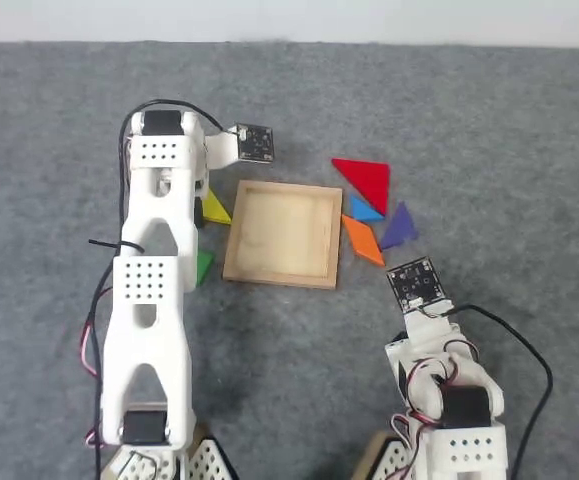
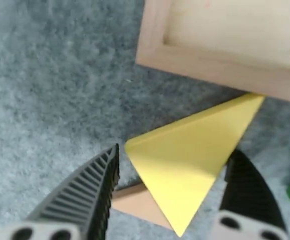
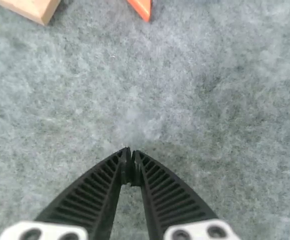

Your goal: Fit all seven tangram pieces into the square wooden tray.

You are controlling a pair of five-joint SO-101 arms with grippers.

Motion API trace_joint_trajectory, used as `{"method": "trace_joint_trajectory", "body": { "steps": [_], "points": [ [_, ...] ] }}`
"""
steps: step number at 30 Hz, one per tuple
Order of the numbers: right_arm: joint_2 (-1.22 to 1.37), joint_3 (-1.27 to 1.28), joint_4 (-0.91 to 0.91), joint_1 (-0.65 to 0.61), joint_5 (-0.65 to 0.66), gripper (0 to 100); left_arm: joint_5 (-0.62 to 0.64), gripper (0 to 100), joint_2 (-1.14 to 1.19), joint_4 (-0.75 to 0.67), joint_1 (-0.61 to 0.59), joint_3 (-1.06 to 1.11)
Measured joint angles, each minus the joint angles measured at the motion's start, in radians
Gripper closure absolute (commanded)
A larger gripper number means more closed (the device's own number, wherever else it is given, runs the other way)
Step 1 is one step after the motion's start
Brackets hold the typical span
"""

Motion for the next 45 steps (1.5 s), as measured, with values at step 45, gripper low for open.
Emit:
{"method": "trace_joint_trajectory", "body": {
  "steps": [45],
  "points": [
    [0.0,0.0,0.0,0.0,0.0,99.2,0.038,80,-0.367,0.121,-0.051,0.338]
  ]
}}
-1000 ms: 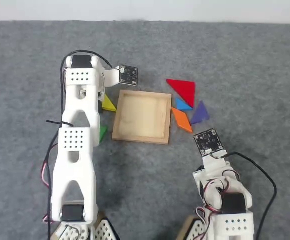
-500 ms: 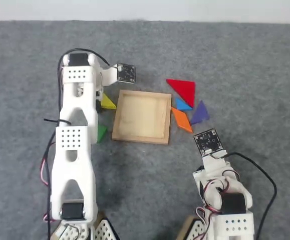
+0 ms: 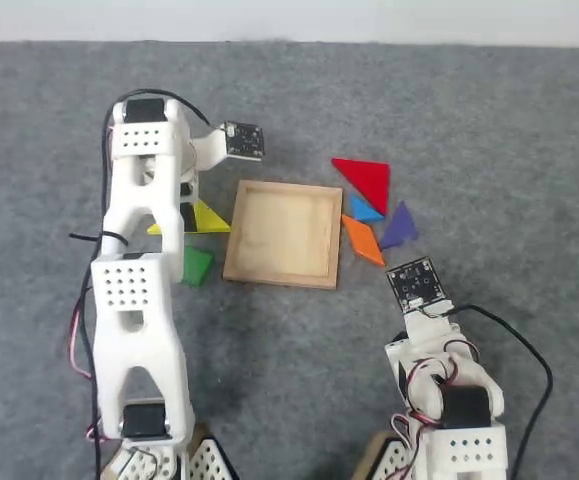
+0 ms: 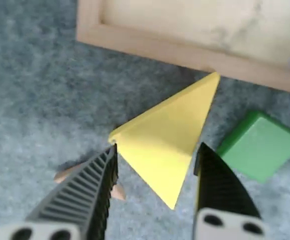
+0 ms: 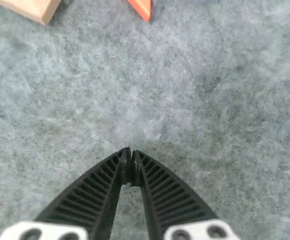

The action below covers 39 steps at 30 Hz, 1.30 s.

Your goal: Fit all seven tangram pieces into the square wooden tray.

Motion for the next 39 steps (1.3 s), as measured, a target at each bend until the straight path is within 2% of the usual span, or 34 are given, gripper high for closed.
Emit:
{"method": "trace_joint_trajectory", "body": {
  "steps": [5,9,11,15,18,22,27,32,36,39],
  "points": [
    [0.0,0.0,0.0,0.0,0.0,99.2,0.043,80,-0.025,0.0,0.0,0.002],
    [0.0,0.0,0.0,0.0,0.0,99.2,0.199,80,-0.041,-0.008,0.011,0.002],
    [0.0,0.0,0.0,0.0,0.0,99.2,0.324,82,-0.041,-0.083,0.029,0.002],
    [0.0,0.0,0.0,0.0,0.0,99.2,0.609,95,0.037,-0.318,0.032,0.002],
    [0.0,0.0,0.0,0.0,0.0,99.2,0.712,98,0.092,-0.451,0.031,0.002],
    [0.0,0.0,0.0,0.0,0.0,99.2,0.686,98,0.155,-0.532,0.032,0.002],
    [0.0,0.0,0.0,0.0,0.0,99.2,0.546,98,0.186,-0.509,0.037,-0.02],
    [0.0,0.0,0.0,0.0,0.0,99.2,0.523,98,0.195,-0.301,0.035,-0.112],
    [0.0,0.0,0.0,0.0,0.0,99.2,0.453,99,0.21,-0.083,0.032,-0.206],
    [0.0,0.0,0.0,0.0,0.0,99.2,0.419,99,0.216,-0.015,0.032,-0.226]
  ]
}}
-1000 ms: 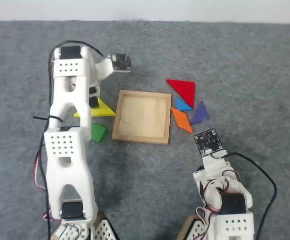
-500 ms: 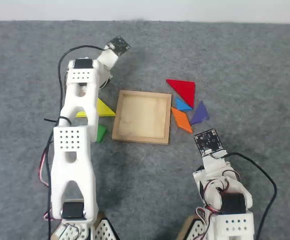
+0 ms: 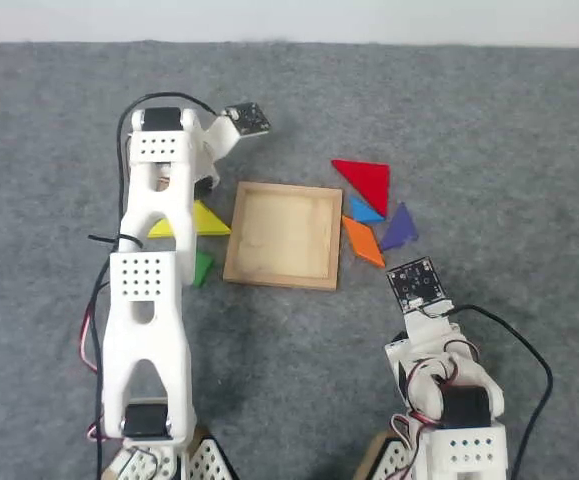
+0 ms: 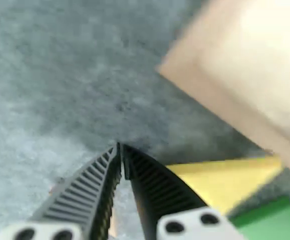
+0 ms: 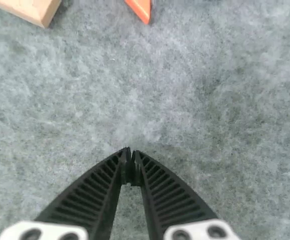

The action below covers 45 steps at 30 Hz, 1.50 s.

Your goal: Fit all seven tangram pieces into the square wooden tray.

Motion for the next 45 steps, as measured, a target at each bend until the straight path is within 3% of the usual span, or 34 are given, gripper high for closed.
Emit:
{"method": "trace_joint_trajectory", "body": {
  "steps": [7,19,23,28,36,45],
  "points": [
    [0.0,0.0,0.0,0.0,0.0,99.2,-0.072,99,-0.02,0.005,0.0,0.06],
    [0.0,0.0,0.0,0.0,0.0,99.2,-0.233,98,-0.318,0.008,0.0,0.485],
    [0.0,0.0,0.0,0.0,0.0,99.2,-0.215,97,-0.365,0.008,-0.003,0.491],
    [0.0,0.0,0.0,0.0,0.0,99.2,-0.201,82,-0.413,0.008,-0.043,0.485],
    [0.0,0.0,0.0,0.0,0.0,99.2,-0.574,80,-0.362,0.008,-0.176,0.445],
    [0.0,0.0,0.0,0.0,0.0,99.2,-0.605,80,-0.221,0.018,-0.163,0.342]
  ]
}}
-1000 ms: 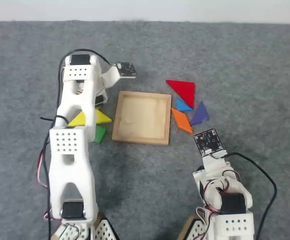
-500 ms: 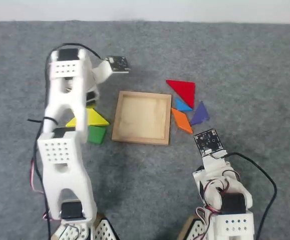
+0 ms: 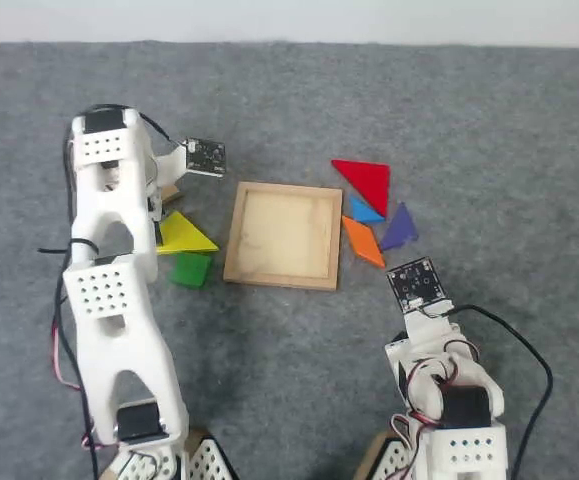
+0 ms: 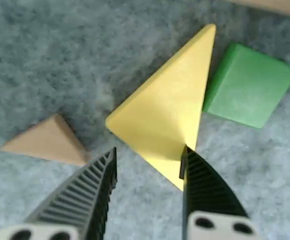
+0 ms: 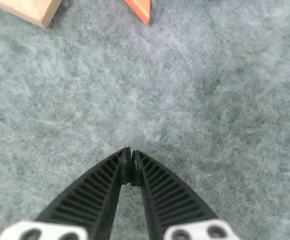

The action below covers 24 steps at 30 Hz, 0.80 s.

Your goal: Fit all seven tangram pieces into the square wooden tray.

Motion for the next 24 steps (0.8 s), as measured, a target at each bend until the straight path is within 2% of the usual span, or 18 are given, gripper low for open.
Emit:
{"method": "trace_joint_trajectory", "body": {
  "steps": [8,14,17,21,24],
  "points": [
    [0.0,0.0,0.0,0.0,0.0,99.2,0.038,78,0.084,0.0,0.025,-0.17],
    [0.0,0.0,0.0,0.0,0.0,99.2,0.184,73,0.083,-0.008,0.035,-0.178],
    [0.0,0.0,0.0,0.0,0.0,99.2,0.233,73,0.061,-0.008,0.035,-0.141],
    [0.0,0.0,0.0,0.0,0.0,99.2,0.232,73,-0.002,-0.008,0.04,-0.011],
    [0.0,0.0,0.0,0.0,0.0,99.2,0.152,73,-0.021,-0.028,0.041,0.089]
  ]
}}
